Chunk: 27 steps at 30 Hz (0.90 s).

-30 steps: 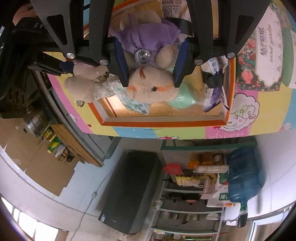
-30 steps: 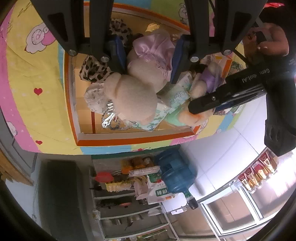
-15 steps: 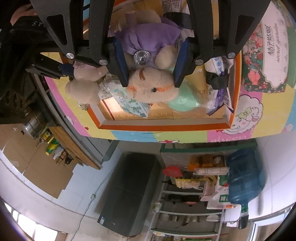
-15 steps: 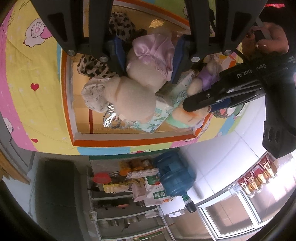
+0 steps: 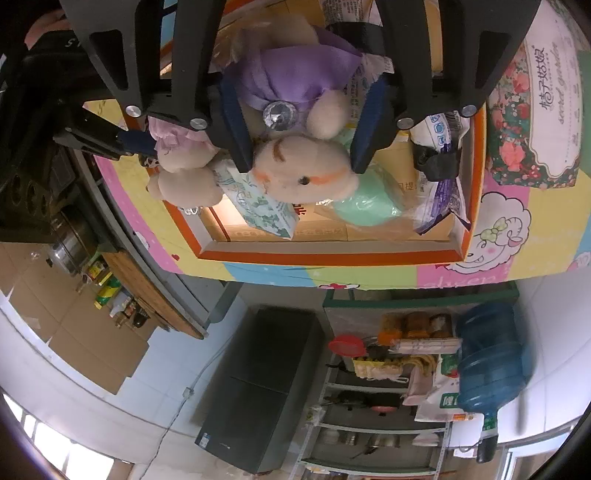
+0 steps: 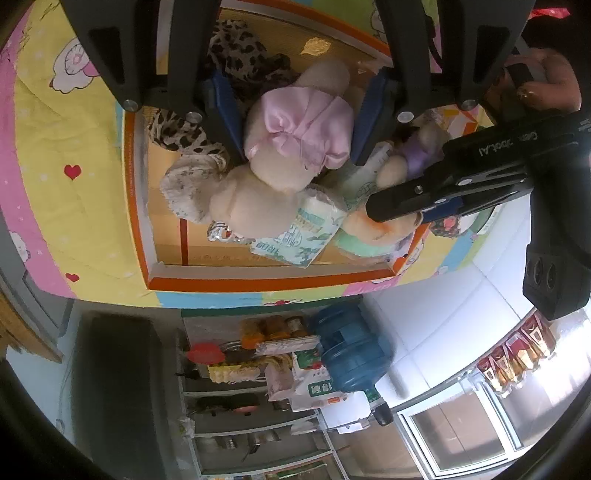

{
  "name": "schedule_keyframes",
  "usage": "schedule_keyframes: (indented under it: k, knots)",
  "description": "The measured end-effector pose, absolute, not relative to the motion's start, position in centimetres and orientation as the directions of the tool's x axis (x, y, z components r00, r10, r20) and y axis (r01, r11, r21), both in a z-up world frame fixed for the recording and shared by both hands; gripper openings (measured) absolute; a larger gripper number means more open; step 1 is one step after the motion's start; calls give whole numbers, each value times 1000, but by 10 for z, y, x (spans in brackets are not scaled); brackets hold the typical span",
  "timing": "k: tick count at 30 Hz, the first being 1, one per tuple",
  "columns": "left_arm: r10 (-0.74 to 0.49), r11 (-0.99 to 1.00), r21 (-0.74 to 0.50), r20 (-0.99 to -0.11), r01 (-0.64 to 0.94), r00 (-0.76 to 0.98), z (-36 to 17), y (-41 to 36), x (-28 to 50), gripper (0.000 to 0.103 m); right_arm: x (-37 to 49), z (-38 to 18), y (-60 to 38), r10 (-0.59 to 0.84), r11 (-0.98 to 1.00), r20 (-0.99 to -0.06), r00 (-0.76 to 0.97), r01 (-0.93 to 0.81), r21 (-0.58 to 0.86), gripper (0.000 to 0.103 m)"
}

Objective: Organize soft objects
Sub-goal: 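Lower both teddy bears into the box and open both grippers, then withdraw both open grippers back from the box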

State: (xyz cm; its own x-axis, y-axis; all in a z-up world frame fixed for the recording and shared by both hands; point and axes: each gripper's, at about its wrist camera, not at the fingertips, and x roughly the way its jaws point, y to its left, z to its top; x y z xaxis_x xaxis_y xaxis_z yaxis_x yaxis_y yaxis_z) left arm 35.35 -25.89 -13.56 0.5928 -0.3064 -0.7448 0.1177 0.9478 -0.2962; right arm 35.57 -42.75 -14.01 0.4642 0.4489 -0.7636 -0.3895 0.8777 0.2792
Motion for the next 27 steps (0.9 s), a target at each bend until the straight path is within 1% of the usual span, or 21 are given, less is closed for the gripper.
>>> schedule_keyframes:
  k: [10, 19, 27]
  knots:
    - [-327, 940, -316, -715, 132, 618, -123, -255, 346, 72, 345, -126, -435, 440, 887, -745, 502, -370, 276, 57]
    - [-343, 934, -322, -696, 153, 630, -112, -254, 333, 73, 330, -116, -439, 426, 897, -731, 533, -357, 262, 57]
    - [-342, 936, -303, -675, 177, 654, -92, -253, 319, 72, 307, -96, -440, 366, 923, -691, 624, -335, 186, 57]
